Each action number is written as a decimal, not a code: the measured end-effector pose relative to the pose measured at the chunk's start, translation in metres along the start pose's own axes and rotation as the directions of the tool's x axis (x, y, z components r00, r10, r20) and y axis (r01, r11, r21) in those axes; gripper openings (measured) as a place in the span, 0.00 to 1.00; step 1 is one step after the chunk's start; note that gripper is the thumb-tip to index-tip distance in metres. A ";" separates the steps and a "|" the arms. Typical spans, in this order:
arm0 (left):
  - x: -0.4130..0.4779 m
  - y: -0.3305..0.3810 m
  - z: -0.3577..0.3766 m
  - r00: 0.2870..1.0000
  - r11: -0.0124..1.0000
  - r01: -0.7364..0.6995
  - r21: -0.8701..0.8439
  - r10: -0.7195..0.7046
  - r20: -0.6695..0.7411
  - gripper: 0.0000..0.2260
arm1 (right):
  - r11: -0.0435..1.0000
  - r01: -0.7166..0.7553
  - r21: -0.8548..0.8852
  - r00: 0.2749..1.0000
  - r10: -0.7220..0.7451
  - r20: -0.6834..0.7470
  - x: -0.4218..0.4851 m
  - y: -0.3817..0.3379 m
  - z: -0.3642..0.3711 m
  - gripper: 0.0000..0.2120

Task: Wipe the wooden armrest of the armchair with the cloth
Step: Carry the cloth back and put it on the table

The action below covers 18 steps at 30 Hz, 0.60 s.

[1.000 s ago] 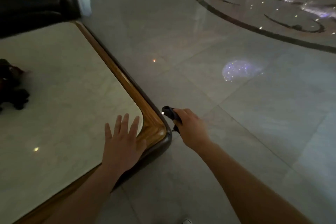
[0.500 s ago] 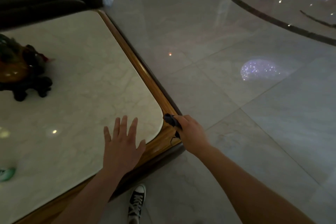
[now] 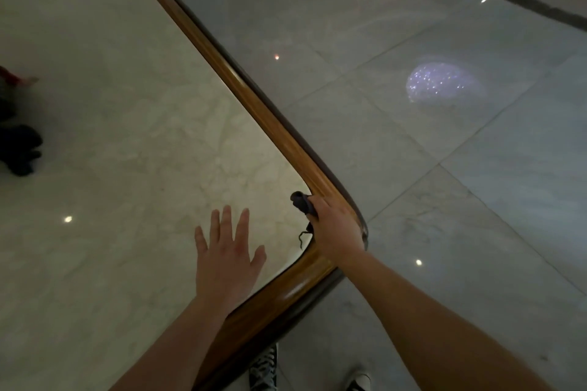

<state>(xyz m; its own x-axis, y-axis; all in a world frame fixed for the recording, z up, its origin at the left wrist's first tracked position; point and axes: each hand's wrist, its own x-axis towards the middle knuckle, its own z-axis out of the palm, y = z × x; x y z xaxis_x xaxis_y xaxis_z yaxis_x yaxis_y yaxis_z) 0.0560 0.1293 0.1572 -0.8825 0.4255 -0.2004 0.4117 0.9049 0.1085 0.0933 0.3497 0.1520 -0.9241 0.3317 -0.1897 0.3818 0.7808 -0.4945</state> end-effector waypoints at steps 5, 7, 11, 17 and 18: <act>0.043 -0.015 0.062 0.994 0.997 0.079 -0.014 -0.077 0.075 0.35 | 0.999 -0.025 -0.033 0.999 0.026 0.021 0.038 0.011 0.051 0.16; 0.059 -0.019 0.086 0.989 0.994 0.106 -0.016 -0.104 0.106 0.35 | 0.999 -0.012 -0.047 1.000 0.012 0.009 0.051 0.014 0.069 0.17; 0.080 -0.026 0.130 0.980 0.991 0.135 -0.015 -0.132 0.146 0.36 | 0.998 0.012 -0.066 0.999 -0.015 -0.037 0.066 0.017 0.099 0.21; 0.090 -0.037 0.174 0.974 0.987 0.162 0.000 -0.160 0.160 0.36 | 0.999 -0.017 -0.050 0.997 0.014 -0.072 0.080 0.022 0.131 0.22; 0.091 -0.039 0.180 0.973 0.988 0.157 0.011 -0.156 0.168 0.36 | 0.998 -0.015 -0.055 0.996 0.010 -0.085 0.083 0.022 0.135 0.22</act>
<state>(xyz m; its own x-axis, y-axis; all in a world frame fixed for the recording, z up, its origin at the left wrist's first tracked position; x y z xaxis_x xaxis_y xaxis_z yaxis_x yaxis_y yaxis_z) 0.0007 0.1350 -0.0409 -0.8850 0.2750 -0.3758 0.2708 0.9604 0.0651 0.0228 0.3232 0.0112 -0.9155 0.3834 -0.1219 0.3957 0.8038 -0.4442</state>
